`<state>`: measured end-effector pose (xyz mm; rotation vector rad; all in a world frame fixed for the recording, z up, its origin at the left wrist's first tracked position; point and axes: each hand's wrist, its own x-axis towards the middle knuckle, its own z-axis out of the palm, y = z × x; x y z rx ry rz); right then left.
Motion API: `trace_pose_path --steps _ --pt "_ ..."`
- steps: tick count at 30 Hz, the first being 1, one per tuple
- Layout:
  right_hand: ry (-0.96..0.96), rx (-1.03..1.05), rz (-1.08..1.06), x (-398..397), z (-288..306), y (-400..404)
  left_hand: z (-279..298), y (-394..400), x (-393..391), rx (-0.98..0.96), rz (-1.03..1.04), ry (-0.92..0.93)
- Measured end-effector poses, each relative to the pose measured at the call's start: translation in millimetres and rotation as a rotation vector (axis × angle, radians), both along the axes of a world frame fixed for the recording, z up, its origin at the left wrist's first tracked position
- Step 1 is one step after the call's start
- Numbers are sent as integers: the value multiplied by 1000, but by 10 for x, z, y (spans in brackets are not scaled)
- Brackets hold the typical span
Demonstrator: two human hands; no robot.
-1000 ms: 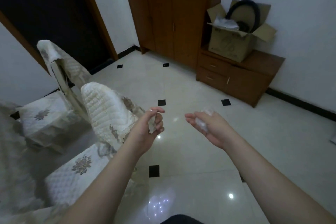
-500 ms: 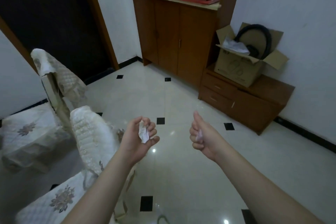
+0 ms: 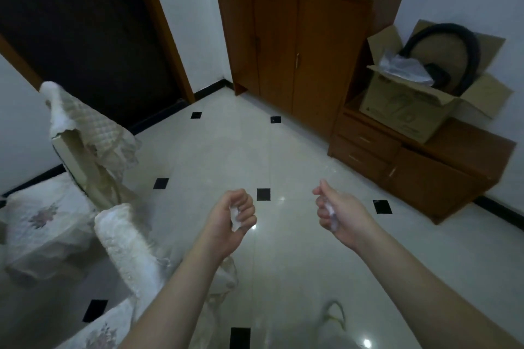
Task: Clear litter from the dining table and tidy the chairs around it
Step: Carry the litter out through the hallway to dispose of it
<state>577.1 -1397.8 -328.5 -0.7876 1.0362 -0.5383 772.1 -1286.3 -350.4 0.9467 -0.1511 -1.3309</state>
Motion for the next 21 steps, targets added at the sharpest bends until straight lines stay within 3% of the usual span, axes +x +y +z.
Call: trace_pose_path --steps 3,10,15,21 --pt "-69 12 17 133 -138 -512 -155 -402 85 57 63 36" --pt "-25 -6 146 625 -70 -1556 -94 -1013 277 125 212 -34" --pt "-50 -15 339 1208 42 -1793 -76 -1000 498 131 315 -79" --pt "-66 -69 575 2018 -50 -1863 -263 -861 901 111 522 4"
